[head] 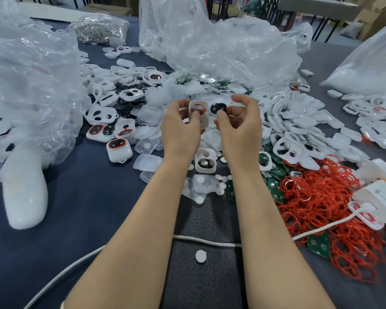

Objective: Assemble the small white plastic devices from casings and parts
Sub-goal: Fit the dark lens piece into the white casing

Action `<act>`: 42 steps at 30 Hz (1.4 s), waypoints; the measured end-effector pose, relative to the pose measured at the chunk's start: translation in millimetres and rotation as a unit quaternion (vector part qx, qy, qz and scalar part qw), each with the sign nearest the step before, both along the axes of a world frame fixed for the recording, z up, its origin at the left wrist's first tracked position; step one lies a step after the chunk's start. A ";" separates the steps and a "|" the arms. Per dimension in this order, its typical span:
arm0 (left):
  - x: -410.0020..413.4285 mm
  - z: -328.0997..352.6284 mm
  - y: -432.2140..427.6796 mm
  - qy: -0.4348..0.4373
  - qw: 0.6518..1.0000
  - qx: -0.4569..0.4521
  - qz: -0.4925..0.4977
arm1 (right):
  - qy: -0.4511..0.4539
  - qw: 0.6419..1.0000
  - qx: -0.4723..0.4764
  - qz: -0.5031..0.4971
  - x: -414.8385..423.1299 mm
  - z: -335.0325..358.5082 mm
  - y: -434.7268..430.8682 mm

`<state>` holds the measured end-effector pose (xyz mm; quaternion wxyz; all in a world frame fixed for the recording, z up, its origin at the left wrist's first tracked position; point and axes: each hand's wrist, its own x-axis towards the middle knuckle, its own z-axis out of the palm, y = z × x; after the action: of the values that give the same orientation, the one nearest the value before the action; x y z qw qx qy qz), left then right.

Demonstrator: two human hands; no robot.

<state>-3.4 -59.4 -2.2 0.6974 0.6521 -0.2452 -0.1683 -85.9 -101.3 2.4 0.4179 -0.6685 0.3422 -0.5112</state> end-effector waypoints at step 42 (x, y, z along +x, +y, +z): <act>-4.3 3.6 1.7 -0.009 1.000 0.012 -0.025 | -0.079 0.990 0.109 0.035 0.0 1.9 -1.4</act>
<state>-7.7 -57.7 1.4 0.6828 0.6555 -0.2660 -0.1826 -85.9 -102.7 4.3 0.5315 -0.5876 0.3384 -0.5076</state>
